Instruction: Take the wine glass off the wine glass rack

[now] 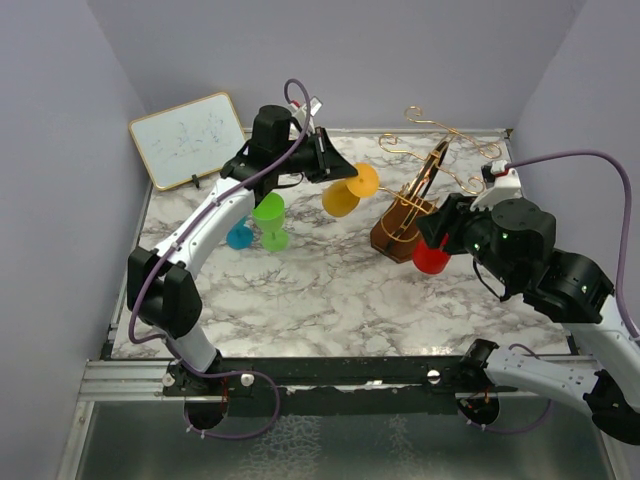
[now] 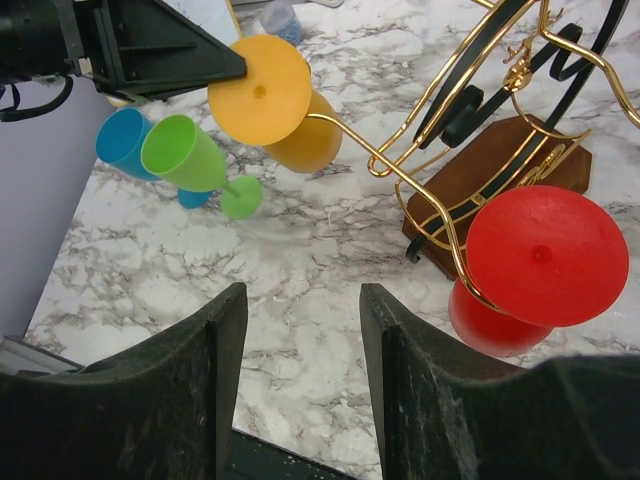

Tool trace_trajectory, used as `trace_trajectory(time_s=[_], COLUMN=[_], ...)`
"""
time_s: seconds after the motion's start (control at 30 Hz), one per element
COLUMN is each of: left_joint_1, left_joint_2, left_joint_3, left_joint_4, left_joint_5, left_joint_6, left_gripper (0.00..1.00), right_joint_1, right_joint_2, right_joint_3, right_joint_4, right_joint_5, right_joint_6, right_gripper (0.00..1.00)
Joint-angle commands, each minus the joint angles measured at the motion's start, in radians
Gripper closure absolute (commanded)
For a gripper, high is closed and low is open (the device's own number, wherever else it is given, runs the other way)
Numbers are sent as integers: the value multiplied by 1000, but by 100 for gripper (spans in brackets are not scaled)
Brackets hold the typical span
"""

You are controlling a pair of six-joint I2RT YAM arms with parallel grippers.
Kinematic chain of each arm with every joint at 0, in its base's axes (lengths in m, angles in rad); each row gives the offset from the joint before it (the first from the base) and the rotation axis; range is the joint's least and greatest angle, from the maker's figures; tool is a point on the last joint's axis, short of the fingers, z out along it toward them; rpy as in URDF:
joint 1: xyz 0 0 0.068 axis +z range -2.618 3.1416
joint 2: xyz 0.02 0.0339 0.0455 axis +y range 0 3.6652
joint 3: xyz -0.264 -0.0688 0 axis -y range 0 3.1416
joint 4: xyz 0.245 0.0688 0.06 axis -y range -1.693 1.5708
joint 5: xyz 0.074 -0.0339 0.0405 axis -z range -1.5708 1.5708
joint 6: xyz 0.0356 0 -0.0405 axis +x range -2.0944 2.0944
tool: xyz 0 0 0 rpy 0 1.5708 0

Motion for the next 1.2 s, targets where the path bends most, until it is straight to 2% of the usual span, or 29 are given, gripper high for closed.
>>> trace_trajectory(time_s=[0.0, 0.87, 1.17], left_joint_1=[-12, -34, -34], left_joint_2=[-23, 124, 142], left_joint_3=[-8, 141, 132], left_joint_4=[98, 51, 145], left_joint_5=[68, 48, 30], left_joint_6=[-70, -90, -158], left_gripper=[100, 100, 100], right_joint_1=[-1, -1, 0], right_joint_2=[-3, -11, -11], right_joint_3=[-9, -14, -27], right_joint_4=[45, 49, 60], right_joint_5=[-19, -27, -32], right_joint_6=[0, 10, 10], right_gripper=[52, 52, 52])
